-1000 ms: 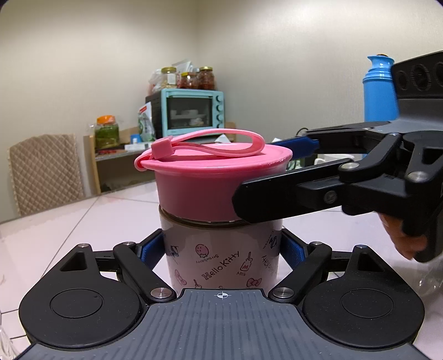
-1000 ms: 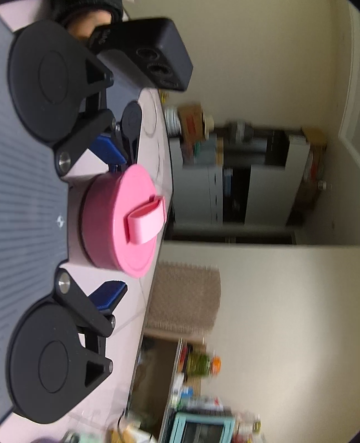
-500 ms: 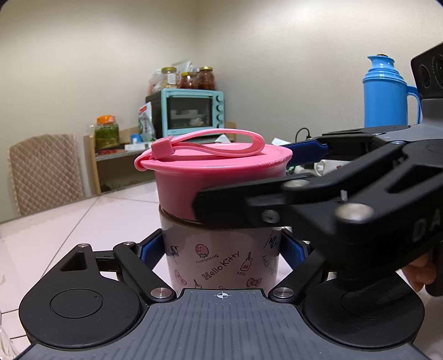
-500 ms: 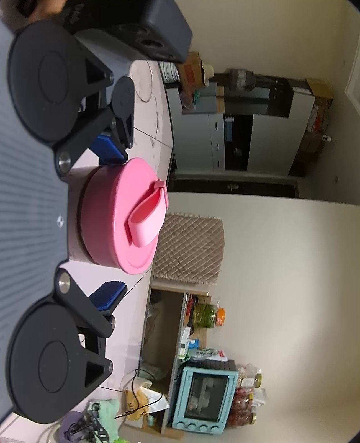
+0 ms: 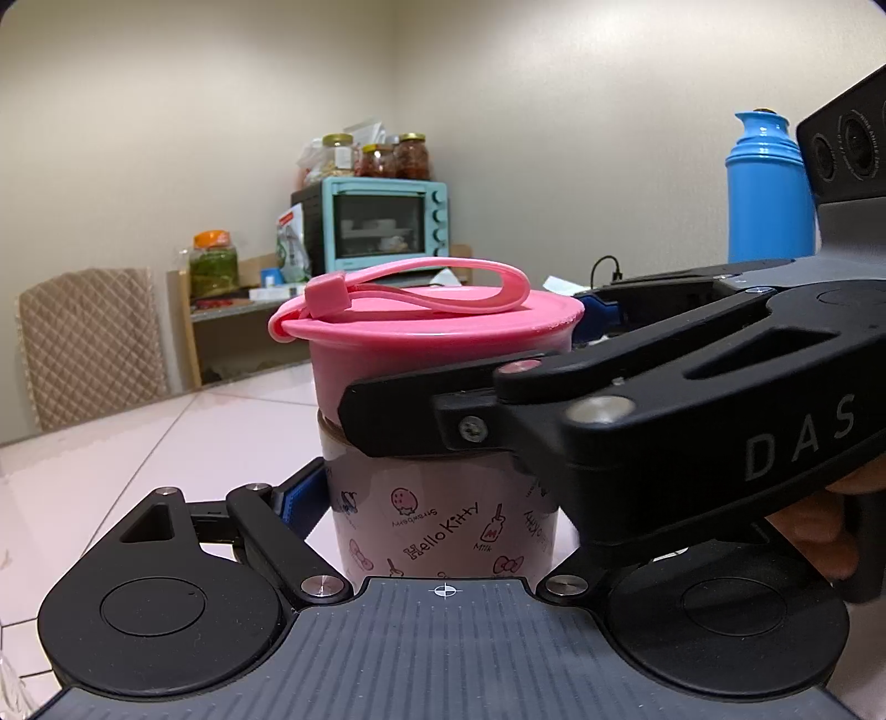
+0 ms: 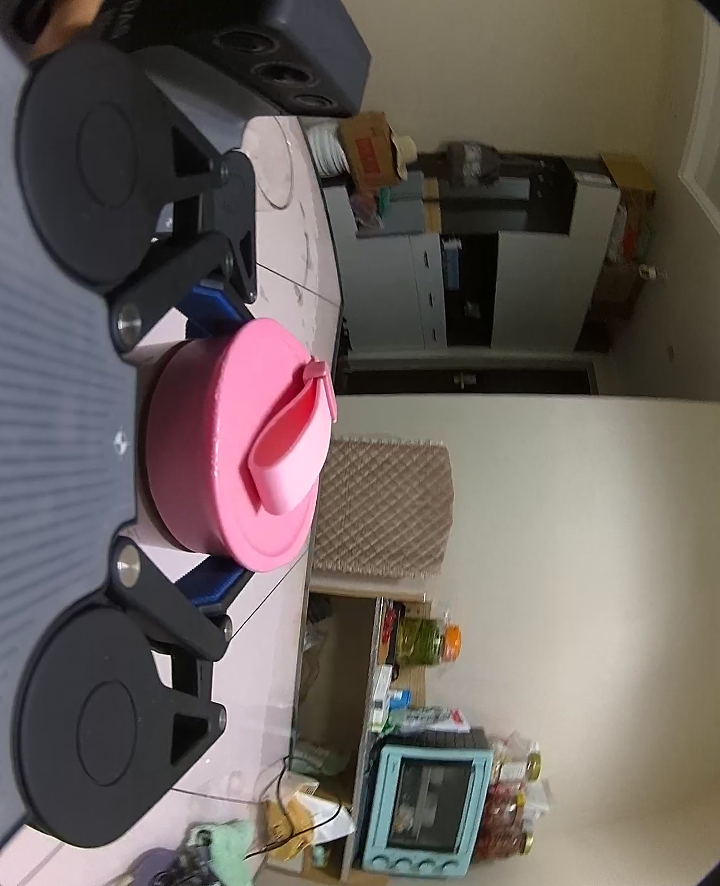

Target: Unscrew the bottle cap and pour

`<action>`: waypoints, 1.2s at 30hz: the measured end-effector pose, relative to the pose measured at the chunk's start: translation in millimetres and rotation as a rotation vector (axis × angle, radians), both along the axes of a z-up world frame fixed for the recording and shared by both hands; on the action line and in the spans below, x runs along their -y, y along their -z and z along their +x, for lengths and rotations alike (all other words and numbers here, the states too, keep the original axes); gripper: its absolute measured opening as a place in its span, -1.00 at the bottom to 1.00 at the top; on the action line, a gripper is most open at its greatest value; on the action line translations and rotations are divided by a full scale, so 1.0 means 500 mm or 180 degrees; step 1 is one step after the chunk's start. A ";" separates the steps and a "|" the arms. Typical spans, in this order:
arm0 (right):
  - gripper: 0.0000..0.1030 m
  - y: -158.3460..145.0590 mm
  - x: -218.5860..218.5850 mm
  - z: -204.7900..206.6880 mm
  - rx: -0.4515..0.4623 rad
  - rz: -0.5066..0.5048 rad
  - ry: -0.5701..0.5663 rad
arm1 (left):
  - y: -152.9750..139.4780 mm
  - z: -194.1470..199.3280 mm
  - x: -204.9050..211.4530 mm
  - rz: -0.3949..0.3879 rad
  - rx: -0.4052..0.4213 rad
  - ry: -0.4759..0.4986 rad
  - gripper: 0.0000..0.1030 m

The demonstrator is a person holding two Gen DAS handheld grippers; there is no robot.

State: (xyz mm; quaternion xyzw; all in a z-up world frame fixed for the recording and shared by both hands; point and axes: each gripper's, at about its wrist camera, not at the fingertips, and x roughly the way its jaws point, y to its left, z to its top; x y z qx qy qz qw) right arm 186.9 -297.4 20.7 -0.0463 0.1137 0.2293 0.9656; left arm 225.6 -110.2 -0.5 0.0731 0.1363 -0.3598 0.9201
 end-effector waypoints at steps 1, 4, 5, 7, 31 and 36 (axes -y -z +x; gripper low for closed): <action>0.65 -0.001 0.007 0.003 -0.0003 -0.0005 -0.0091 | 0.000 0.002 -0.001 0.0000 0.0000 0.0000 0.73; 0.65 -0.004 0.028 0.014 -0.0009 -0.0001 -0.0379 | 0.001 0.002 -0.001 0.0001 0.0001 0.0000 0.73; 0.65 -0.003 0.042 0.023 -0.0011 0.0016 -0.0557 | 0.001 0.002 -0.002 0.0000 0.0001 0.0001 0.73; 0.65 -0.003 0.061 0.033 -0.0017 0.0053 -0.0776 | 0.001 0.002 -0.002 0.0000 0.0001 0.0001 0.73; 0.88 -0.028 0.052 -0.028 0.0028 0.0023 -0.0430 | 0.001 0.002 -0.004 -0.0001 0.0000 0.0001 0.73; 0.88 -0.025 0.031 -0.033 0.0060 0.0113 -0.0072 | 0.001 0.004 -0.005 -0.0001 -0.0001 0.0001 0.73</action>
